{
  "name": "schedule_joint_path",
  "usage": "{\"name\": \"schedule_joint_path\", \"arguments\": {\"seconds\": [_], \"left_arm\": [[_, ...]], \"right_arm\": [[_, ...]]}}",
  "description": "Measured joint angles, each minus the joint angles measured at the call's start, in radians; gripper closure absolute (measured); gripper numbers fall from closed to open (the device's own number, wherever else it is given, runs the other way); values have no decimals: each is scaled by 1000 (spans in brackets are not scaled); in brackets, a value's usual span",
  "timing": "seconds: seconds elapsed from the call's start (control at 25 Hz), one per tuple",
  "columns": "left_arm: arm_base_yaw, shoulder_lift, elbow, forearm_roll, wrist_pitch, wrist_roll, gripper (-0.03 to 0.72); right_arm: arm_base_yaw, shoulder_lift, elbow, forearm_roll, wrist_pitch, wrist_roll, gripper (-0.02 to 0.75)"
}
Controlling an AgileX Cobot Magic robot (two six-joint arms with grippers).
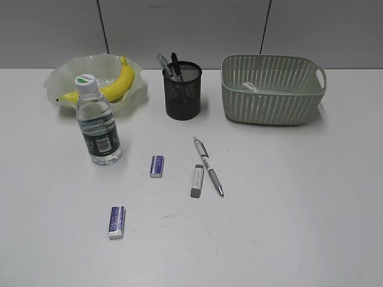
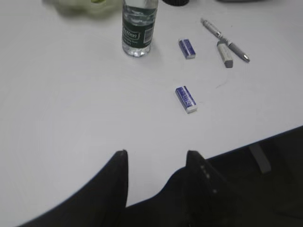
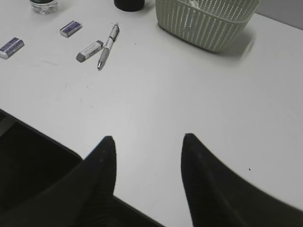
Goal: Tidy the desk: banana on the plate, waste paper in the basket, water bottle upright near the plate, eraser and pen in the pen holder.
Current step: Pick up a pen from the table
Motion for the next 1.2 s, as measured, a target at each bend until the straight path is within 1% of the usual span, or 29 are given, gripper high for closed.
{"name": "schedule_joint_path", "arguments": {"seconds": [0.16,0.36,0.56,0.72,0.88,1.0,1.2], "left_arm": [[0,-123,6,-3,-10,18,391],[0,-136,14,-7,-44,75,405],[0,-136,41,-14,-89,121,407],[0,-136,42,-14,-95,129,407],[0,-136,42,-15,-96,130,410],[0,-136,42,-15,-96,131,412],[0,-136,42,-15,-96,131,412]], "right_arm": [[0,133,-24,-2,-121,-1,370],[0,379,-56,-3,-324,-16,370],[0,689,-160,0,-410,-68,370],[0,955,-298,22,-420,-74,370],[0,1205,-458,81,-406,-76,370],[0,1386,-582,121,-341,-76,370],[2,1659,-772,134,-188,-75,370]]}}
